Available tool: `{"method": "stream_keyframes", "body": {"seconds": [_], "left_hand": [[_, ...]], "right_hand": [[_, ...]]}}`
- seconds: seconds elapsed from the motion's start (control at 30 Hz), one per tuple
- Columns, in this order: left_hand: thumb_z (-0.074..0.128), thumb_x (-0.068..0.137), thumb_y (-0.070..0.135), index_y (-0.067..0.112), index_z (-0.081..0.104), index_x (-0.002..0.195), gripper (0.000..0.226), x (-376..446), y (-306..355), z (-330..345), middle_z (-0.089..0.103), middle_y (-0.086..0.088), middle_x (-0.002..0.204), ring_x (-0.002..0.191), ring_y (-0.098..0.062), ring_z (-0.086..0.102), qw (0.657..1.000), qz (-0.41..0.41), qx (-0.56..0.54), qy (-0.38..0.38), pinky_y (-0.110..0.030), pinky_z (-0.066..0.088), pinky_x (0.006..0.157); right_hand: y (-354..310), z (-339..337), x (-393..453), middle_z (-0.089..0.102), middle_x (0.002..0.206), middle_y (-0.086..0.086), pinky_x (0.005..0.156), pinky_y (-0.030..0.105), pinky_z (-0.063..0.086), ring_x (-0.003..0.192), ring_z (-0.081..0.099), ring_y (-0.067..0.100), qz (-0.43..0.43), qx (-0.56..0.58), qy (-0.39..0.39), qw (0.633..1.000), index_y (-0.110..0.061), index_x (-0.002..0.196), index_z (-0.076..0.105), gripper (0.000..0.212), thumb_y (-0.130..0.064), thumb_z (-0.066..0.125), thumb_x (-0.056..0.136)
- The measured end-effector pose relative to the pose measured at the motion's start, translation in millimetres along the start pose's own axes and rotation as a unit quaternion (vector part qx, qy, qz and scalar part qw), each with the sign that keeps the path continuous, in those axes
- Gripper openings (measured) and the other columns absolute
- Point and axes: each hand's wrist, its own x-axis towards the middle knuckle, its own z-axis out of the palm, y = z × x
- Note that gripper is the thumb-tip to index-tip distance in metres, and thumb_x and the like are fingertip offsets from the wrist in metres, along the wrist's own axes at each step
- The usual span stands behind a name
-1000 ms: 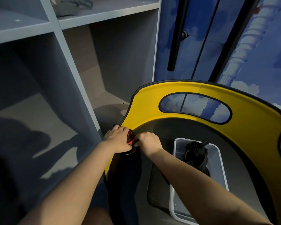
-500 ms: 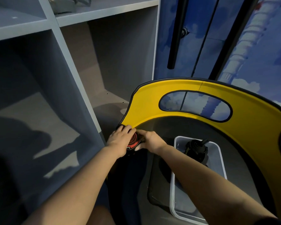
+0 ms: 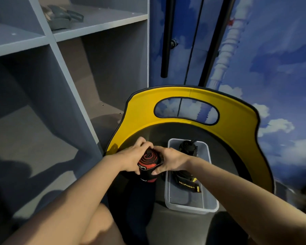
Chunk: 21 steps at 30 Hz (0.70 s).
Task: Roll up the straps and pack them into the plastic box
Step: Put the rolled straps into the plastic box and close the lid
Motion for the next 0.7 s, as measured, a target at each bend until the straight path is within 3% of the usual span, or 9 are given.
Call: {"method": "stream_keyframes", "body": {"seconds": [0.13, 0.2, 0.37, 0.7], "left_hand": [[0.083, 0.066, 0.012, 0.026, 0.016, 0.145, 0.104, -8, 28, -11, 0.021, 0.002, 0.148, 0.137, -0.022, 0.030, 1.000, 0.014, 0.009, -0.010, -0.037, 0.033, 0.112], [0.084, 0.064, 0.018, 0.024, 0.021, 0.145, 0.102, -11, 43, -19, 0.030, 0.002, 0.147, 0.136, -0.020, 0.032, 0.999, 0.037, 0.026, -0.003, -0.035, 0.031, 0.112], [0.086, 0.059, 0.034, 0.029, 0.033, 0.140, 0.096, -10, 80, -20, 0.045, 0.004, 0.139, 0.130, -0.018, 0.037, 0.994, 0.063, 0.092, 0.013, -0.037, 0.036, 0.107], [0.084, 0.062, 0.037, 0.024, 0.035, 0.140, 0.093, 8, 116, 23, 0.045, 0.000, 0.141, 0.132, -0.022, 0.037, 0.991, 0.079, 0.097, -0.040, -0.038, 0.032, 0.109]], "right_hand": [[-1, -10, -34, 0.058, 0.131, -0.003, 0.110, 0.029, 0.035, 0.122, 0.052, 0.010, -0.005, 0.018, 0.032, 0.999, -0.023, 0.139, 0.039, 0.087, -0.030, 0.085, 0.065], [2, -15, -51, 0.060, 0.127, -0.005, 0.110, 0.033, 0.036, 0.120, 0.054, 0.008, -0.008, 0.052, 0.047, 0.998, -0.024, 0.135, 0.044, 0.084, -0.031, 0.085, 0.063], [11, -22, -94, 0.062, 0.123, -0.003, 0.107, 0.029, 0.039, 0.117, 0.056, 0.008, 0.015, 0.100, 0.047, 0.994, -0.023, 0.128, 0.049, 0.070, -0.014, 0.083, 0.068], [48, -8, -136, 0.058, 0.125, -0.003, 0.105, 0.034, 0.042, 0.113, 0.059, 0.016, 0.113, 0.121, 0.021, 0.986, -0.020, 0.137, 0.040, 0.075, -0.017, 0.079, 0.073]]}}
